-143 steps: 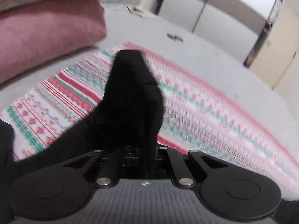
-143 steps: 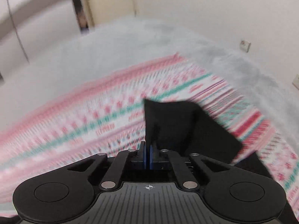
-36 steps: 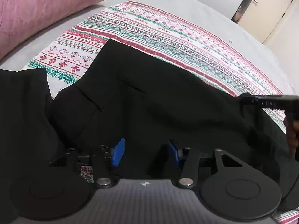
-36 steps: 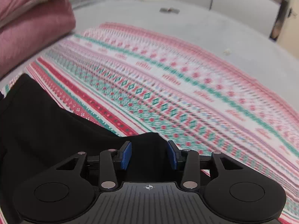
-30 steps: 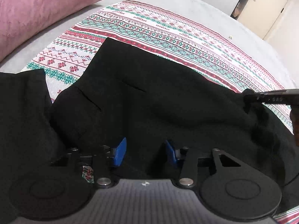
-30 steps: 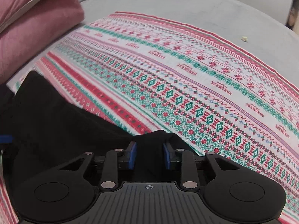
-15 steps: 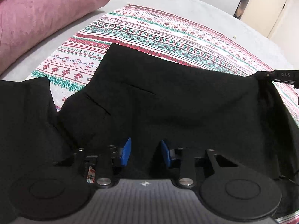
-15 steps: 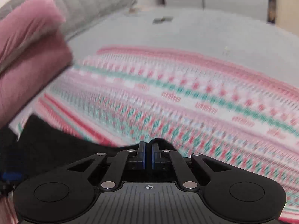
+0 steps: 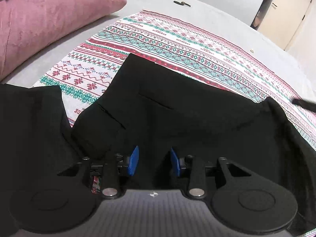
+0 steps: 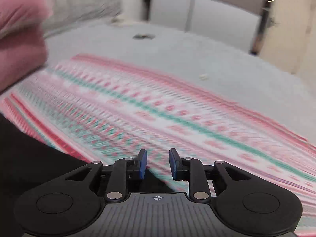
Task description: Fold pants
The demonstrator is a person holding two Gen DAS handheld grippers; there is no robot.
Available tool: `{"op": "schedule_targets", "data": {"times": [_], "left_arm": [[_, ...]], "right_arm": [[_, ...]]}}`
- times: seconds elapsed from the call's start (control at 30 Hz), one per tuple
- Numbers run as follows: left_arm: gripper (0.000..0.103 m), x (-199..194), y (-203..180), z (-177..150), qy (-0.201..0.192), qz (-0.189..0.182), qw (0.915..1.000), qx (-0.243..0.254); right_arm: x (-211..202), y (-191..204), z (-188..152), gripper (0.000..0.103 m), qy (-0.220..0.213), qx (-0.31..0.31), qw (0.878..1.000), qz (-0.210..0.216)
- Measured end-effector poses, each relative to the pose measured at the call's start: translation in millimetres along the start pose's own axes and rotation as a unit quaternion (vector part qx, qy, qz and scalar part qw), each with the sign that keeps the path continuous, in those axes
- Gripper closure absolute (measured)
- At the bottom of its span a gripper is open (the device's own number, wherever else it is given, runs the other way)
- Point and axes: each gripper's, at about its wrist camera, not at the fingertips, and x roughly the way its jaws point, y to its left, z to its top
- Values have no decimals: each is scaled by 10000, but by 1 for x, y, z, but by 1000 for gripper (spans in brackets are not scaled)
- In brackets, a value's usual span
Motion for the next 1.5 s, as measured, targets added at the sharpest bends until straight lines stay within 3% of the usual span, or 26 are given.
{"op": "schedule_targets", "data": {"times": [0.1, 0.2, 0.3, 0.37, 0.4, 0.5, 0.57, 0.63, 0.67, 0.77, 0.8, 0.9, 0.97, 1.07, 1.23, 1.27, 1.3, 1.37, 1.5], "left_arm": [[37, -1, -1, 0, 10, 2, 10000, -23], [37, -7, -6, 0, -85, 90, 9999, 66], [37, -15, -19, -1, -370, 194, 9986, 338], [37, -16, -31, -3, -493, 150, 9975, 492], [37, -15, -36, -3, -499, 102, 9972, 555], [37, -2, -51, -8, -337, 233, 9959, 812], [36, 11, -55, -11, -202, 545, 9936, 973], [33, 18, -52, -13, -218, 658, 9921, 1049], [31, 17, -51, -12, -227, 667, 9919, 1057], [29, 17, -46, -9, -193, 652, 9934, 924], [29, 17, -45, -8, -186, 652, 9934, 920], [28, 17, -48, -9, -212, 711, 9923, 995], [26, 18, -49, -10, -242, 734, 9914, 1053], [25, 17, -45, -9, -253, 679, 9921, 1028], [25, 17, -46, -10, -333, 686, 9919, 1019], [25, 16, -47, -11, -356, 722, 9913, 1043], [25, 16, -50, -12, -371, 759, 9907, 1069], [25, 14, -52, -12, -383, 790, 9900, 1103], [25, 10, -51, -14, -334, 654, 9923, 997]], "right_arm": [[-32, -32, -21, 78, 44, 96, 9999, 0], [-62, -65, -63, 78, 398, 10, 9992, -56], [-81, -113, -116, 78, 876, -75, 9938, -675], [-90, -165, -151, 78, 1185, 458, 9865, -1030], [-95, -192, -169, 73, 1300, 870, 9813, -1123], [-127, -256, -218, 66, 824, 1858, 9726, -1128], [-136, -283, -232, 67, 846, 1697, 9683, -1625], [-142, -312, -235, 61, 982, 1628, 9525, -2379], [-147, -328, -240, 61, 983, 1858, 9436, -2558], [-167, -371, -258, 56, 964, 2672, 9317, -2263], [-175, -382, -262, 55, 929, 2792, 9256, -2382], [-186, -415, -288, 54, 1197, 3392, 8944, -2660], [-198, -426, -303, 54, 1162, 3528, 8941, -2502], [-211, -428, -306, 53, 1347, 3555, 8850, -2690], [-231, -416, -326, 54, 1573, 3211, 8972, -2591], [-237, -415, -329, 56, 1603, 3113, 9013, -2549], [-245, -412, -329, 71, 1596, 3106, 9032, -2496], [-259, -411, -329, 85, 1396, 3305, 9062, -2237], [-281, -406, -336, 85, 1203, 3558, 9075, -1878]]}}
